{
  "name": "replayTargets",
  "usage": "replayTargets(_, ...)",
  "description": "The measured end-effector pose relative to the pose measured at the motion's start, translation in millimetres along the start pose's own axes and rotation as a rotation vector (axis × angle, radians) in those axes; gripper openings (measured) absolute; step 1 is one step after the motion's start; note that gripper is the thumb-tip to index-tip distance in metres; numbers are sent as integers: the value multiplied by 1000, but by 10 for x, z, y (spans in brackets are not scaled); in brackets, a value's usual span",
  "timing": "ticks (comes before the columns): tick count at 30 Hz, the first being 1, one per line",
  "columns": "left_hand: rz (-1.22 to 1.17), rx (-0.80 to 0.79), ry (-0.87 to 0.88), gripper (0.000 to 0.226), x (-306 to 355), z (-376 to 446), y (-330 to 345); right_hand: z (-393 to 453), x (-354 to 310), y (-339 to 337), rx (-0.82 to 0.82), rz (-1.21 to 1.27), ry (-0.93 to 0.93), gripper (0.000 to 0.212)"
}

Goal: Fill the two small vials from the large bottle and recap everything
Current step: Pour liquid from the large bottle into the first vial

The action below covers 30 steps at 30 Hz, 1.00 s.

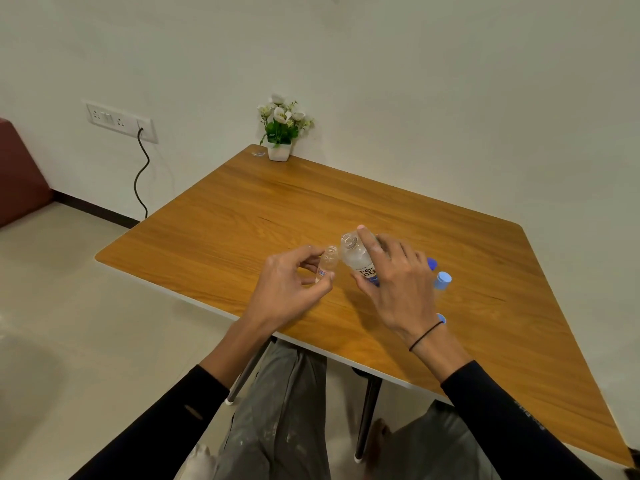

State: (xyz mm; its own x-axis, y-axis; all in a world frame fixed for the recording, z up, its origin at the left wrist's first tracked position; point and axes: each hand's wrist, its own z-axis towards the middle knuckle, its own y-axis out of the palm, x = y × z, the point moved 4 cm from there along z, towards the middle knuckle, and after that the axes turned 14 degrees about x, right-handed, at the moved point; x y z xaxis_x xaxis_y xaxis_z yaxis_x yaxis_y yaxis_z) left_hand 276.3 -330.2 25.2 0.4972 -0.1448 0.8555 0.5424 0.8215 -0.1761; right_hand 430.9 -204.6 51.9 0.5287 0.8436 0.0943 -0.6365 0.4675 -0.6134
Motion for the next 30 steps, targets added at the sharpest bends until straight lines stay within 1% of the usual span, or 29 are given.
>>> replayTargets(3, 9, -10, -14, 42, -45, -9, 17, -4, 30, 48, -26, 115, 150, 81)
replayTargets(7, 24, -31, -54, 41, -142, -64, 78, 15, 118, 175, -80, 274, 410, 84)
replayTargets(13, 36, -85, -97, 38, -235, -128, 202, 244, 232, 446, -25, 431, 658, 79)
replayTargets(17, 63, -122, -91, 39, -278, -123, 254, 424, 235, 703, -24, 467, 696, 77)
replayTargets(22, 89, -163, -102, 39, -335, -83, 326, 549, 272, 981, -27, 487, 745, 81)
replayTargets(27, 110, -197, -100, 40, -394, -65, 389, 547, 312, 1075, -39, 514, 746, 82)
replayTargets(30, 104, -205, -106, 42, -424, -57, 408, 558, 318, 1080, -30, 532, 746, 78)
